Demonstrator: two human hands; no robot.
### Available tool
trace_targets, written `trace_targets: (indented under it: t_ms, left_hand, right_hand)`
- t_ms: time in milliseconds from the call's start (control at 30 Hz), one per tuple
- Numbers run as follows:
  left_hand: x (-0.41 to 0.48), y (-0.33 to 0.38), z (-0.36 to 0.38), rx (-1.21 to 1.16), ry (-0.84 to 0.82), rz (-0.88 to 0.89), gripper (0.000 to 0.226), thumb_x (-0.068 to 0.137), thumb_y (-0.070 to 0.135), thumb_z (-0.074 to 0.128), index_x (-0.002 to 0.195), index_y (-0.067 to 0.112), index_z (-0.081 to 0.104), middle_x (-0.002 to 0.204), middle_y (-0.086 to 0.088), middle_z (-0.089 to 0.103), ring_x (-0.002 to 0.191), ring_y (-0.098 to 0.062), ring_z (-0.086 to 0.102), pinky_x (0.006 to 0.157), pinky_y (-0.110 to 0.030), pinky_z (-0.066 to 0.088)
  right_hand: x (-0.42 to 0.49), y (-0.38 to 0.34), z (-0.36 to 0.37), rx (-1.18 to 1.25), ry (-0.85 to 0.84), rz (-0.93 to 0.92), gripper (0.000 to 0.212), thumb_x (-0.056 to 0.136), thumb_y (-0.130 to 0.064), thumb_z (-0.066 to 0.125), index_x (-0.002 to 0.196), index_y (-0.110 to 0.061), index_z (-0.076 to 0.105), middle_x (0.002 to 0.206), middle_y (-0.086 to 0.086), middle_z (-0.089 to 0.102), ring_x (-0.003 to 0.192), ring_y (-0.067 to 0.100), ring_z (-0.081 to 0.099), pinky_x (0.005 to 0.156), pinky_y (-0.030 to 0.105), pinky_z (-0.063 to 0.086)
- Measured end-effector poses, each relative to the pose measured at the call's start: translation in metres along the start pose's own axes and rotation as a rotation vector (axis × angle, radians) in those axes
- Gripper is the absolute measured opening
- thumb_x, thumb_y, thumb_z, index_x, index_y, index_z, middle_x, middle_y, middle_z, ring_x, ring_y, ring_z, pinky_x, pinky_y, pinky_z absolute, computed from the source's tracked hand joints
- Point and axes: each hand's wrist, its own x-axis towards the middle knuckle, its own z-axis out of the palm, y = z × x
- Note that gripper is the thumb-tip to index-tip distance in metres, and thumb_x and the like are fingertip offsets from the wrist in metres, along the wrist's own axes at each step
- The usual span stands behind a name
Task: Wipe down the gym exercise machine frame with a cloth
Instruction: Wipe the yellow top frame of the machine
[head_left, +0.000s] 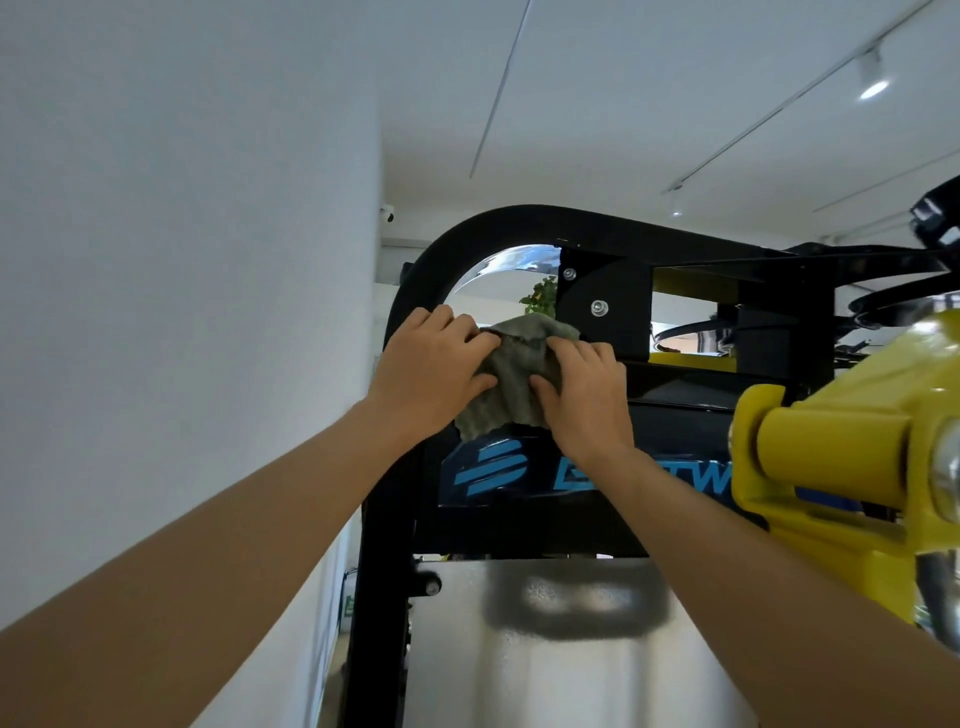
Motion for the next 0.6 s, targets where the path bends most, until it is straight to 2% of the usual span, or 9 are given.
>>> trace_targets:
  t_ms: [100,200,300,467,600]
  left_hand:
    - [-0.02,-0.011,-0.002,-0.081,0.121,-0.082,0.031,0.091,0.034,0.071,0.112,0.012,0.073,0.105,-0.007,0.071,0.094,-0.027,0.061,0.079,-0.04,0.054]
    - [-0.041,-0.021,-0.006,-0.189,0.159,-0.189,0.03,0.089,0.031,0.074,0.112,0.011,0.073,0.105,-0.007,0.068,0.093,-0.024,0.06,0.076,-0.038,0.057]
    - [-0.059,-0.028,-0.014,-0.281,0.145,-0.317,0.034,0.083,0.037,0.078,0.109,0.014,0.072,0.101,-0.005,0.065,0.089,-0.021,0.059,0.073,-0.036,0.055]
    - [-0.085,-0.03,-0.025,-0.457,0.118,-0.609,0.042,0.077,0.061,0.071,0.1,0.026,0.067,0.092,0.009,0.066,0.08,-0.011,0.059,0.075,-0.028,0.053]
    - [-0.114,-0.018,-0.023,-0.61,0.047,-0.848,0.034,0.081,0.049,0.078,0.102,0.027,0.065,0.081,0.018,0.066,0.071,-0.001,0.063,0.07,-0.017,0.049]
  right_hand:
    - [0.003,-0.011,0.002,0.076,-0.061,-0.088,0.056,0.093,-0.028,0.068,0.145,-0.019,0.048,0.133,0.003,0.058,0.121,0.023,0.044,0.102,0.038,0.035]
    - [0.006,-0.023,0.006,0.058,-0.082,-0.229,0.062,0.091,-0.025,0.071,0.148,-0.022,0.046,0.14,0.008,0.051,0.123,0.027,0.044,0.105,0.047,0.035]
    - [0.01,-0.036,0.011,0.069,-0.093,-0.354,0.065,0.088,-0.02,0.074,0.147,-0.019,0.048,0.146,0.013,0.043,0.122,0.032,0.046,0.105,0.049,0.039]
    - [0.013,-0.06,0.021,0.055,-0.118,-0.492,0.054,0.088,-0.027,0.074,0.138,-0.015,0.058,0.144,0.01,0.046,0.121,0.03,0.044,0.104,0.046,0.044]
    - [-0.002,-0.078,0.031,0.091,-0.096,-0.474,0.056,0.085,-0.026,0.077,0.136,-0.011,0.059,0.142,0.012,0.048,0.125,0.031,0.042,0.107,0.044,0.044]
